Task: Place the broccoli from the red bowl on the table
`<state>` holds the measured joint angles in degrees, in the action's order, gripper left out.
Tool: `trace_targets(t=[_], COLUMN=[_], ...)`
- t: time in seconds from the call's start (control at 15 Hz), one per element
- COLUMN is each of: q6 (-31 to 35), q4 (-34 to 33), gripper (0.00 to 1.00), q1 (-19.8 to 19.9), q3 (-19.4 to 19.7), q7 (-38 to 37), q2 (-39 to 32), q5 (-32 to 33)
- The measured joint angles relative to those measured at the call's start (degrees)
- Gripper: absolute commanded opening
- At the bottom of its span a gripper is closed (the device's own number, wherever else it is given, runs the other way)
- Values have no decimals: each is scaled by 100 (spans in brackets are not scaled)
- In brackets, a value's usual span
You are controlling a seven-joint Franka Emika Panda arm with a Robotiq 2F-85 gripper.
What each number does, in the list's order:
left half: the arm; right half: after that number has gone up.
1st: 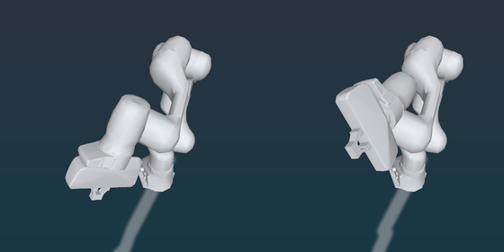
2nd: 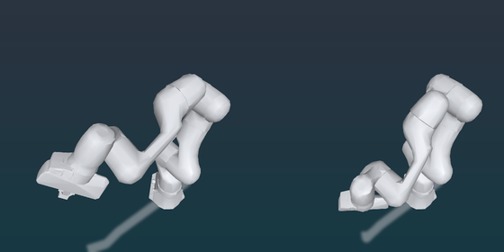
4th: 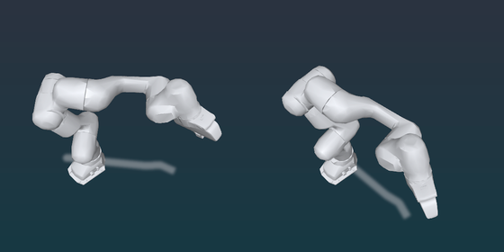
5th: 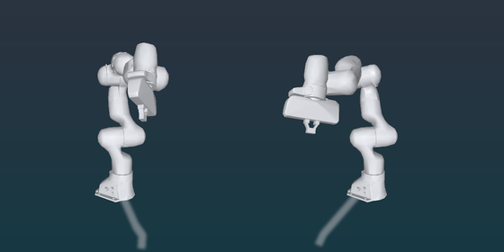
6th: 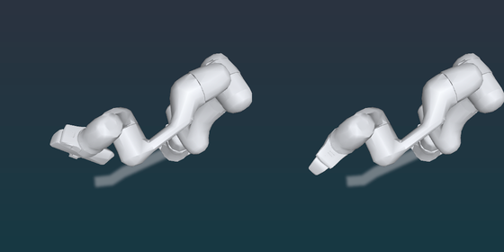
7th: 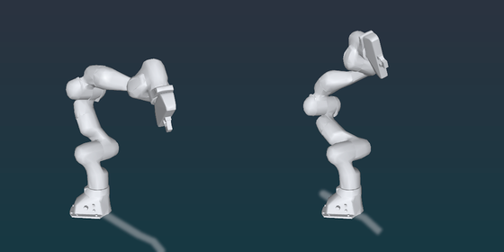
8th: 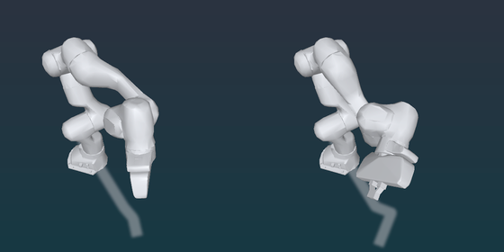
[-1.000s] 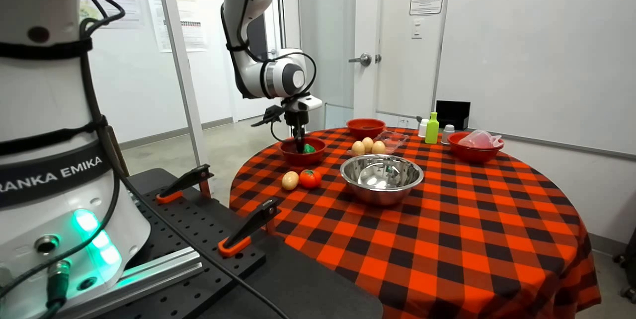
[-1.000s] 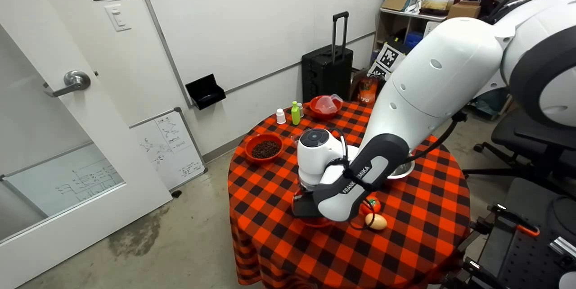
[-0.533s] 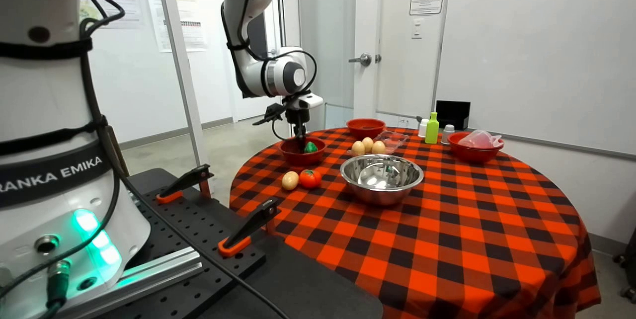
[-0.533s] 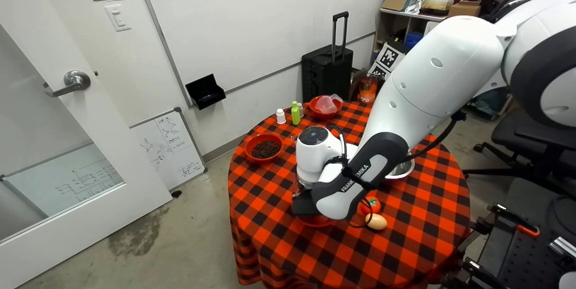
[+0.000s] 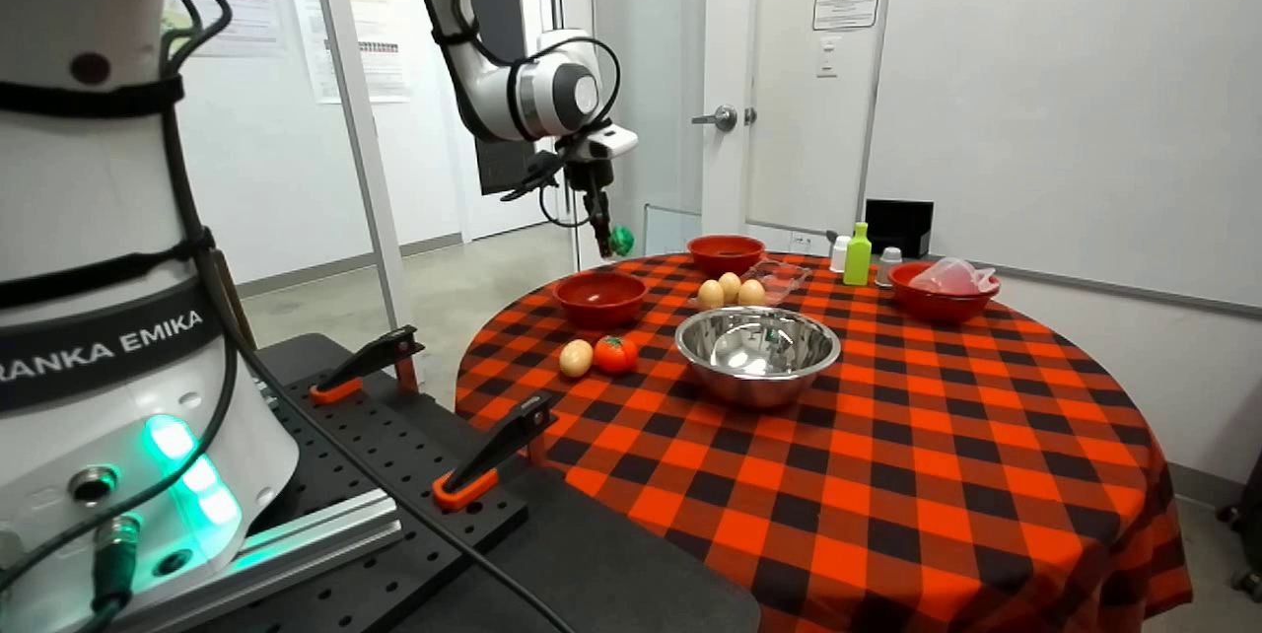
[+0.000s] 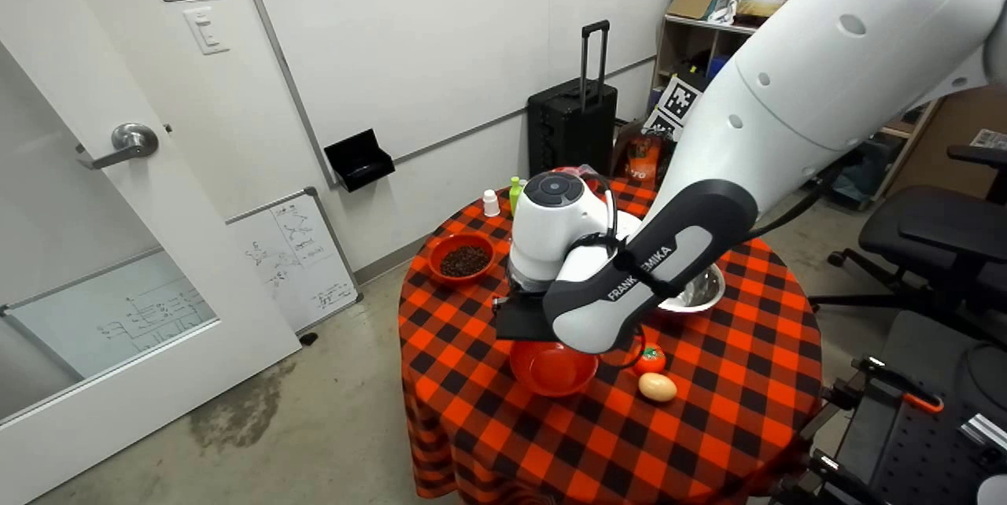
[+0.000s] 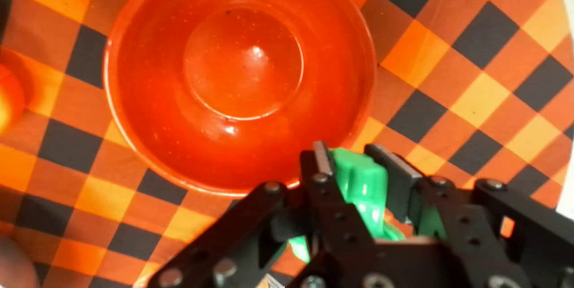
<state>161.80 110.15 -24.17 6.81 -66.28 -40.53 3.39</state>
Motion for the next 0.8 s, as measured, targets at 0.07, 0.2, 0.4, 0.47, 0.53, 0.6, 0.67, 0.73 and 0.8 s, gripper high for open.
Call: trace_targets(t=[0.07, 0.2, 0.4, 0.47, 0.53, 0.6, 0.67, 0.73, 0.8], q6=[18, 20, 31, 64, 123, 194, 259, 312, 354], q4=[177, 549, 1095, 1259, 1410, 1546, 1659, 1762, 1848], gripper=[9, 9, 9, 9, 8, 9, 9, 9, 9], q1=[-97, -270, -352, -338, -313, -285, -253, -217, -175], q3=[104, 329, 620, 700, 776, 852, 928, 1002, 1065], q7=[-66, -248, -499, -559, -608, -669, -708, -739, -769], q2=[216, 593, 947, 1011, 1052, 1070, 1070, 1067, 1065], q5=[0, 17, 70, 75, 79, 79, 79, 79, 78])
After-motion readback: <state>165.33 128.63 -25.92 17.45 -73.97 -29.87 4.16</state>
